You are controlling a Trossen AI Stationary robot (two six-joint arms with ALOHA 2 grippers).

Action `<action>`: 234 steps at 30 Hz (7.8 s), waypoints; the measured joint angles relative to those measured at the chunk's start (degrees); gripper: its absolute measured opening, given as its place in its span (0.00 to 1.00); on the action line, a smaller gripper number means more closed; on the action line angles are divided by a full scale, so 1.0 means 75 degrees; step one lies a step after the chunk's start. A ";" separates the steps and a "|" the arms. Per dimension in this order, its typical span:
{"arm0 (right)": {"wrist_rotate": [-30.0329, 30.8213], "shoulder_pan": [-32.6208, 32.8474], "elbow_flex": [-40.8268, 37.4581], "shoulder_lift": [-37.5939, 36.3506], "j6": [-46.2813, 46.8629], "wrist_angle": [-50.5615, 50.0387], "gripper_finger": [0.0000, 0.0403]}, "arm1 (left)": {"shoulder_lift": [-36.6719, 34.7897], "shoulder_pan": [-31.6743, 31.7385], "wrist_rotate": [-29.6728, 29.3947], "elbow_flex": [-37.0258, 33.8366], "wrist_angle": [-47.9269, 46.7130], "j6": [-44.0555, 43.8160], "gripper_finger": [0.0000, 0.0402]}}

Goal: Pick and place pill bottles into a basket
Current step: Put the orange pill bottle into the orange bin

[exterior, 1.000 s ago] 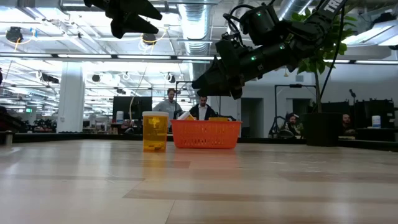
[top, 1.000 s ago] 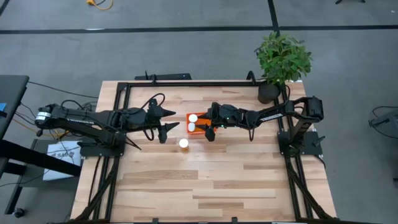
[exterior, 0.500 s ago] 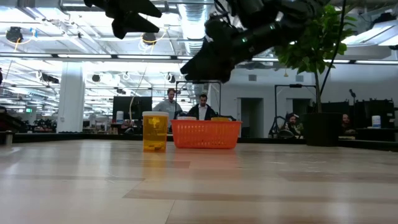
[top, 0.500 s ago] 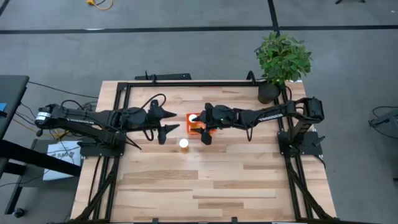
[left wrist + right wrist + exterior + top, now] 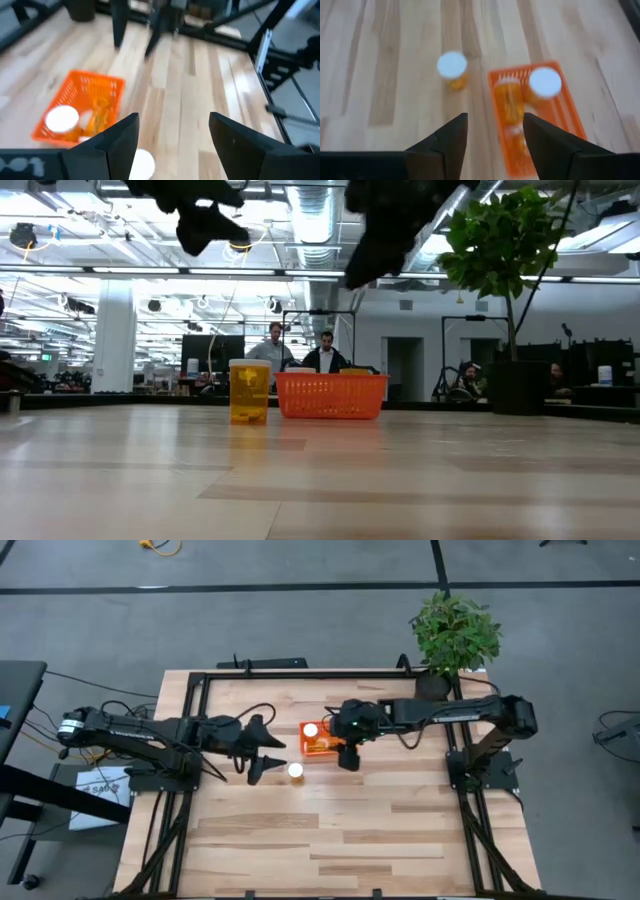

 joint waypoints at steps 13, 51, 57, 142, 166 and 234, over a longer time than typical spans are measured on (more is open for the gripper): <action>0.0023 0.0165 0.0125 -0.2523 0.1725 -0.2341 0.43 | 0.1683 0.0012 0.0745 0.0063 -0.0005 -0.0544 0.58; 0.0029 0.0165 0.0123 -0.5522 0.3067 -0.4805 0.44 | 0.3837 0.0122 0.0094 0.1936 -0.2919 0.0373 0.74; 0.0026 0.0181 0.0123 -0.6211 0.3070 -0.4941 0.44 | 0.4101 0.0117 0.0073 0.1982 -0.2822 0.0172 0.74; 0.0017 0.0176 0.0123 -0.6861 0.3212 -0.5946 0.44 | 0.5103 0.0219 0.0151 0.1990 -0.2460 0.2080 0.74; 0.0017 0.0176 0.0123 -0.6861 0.3293 -0.6112 0.44 | 0.5221 0.0221 0.0110 0.1988 -0.2034 0.1833 0.74; 0.0017 0.0177 0.0123 -0.6859 0.3270 -0.6109 0.44 | 0.5204 0.1405 -0.0831 0.5228 -0.3411 0.2437 0.52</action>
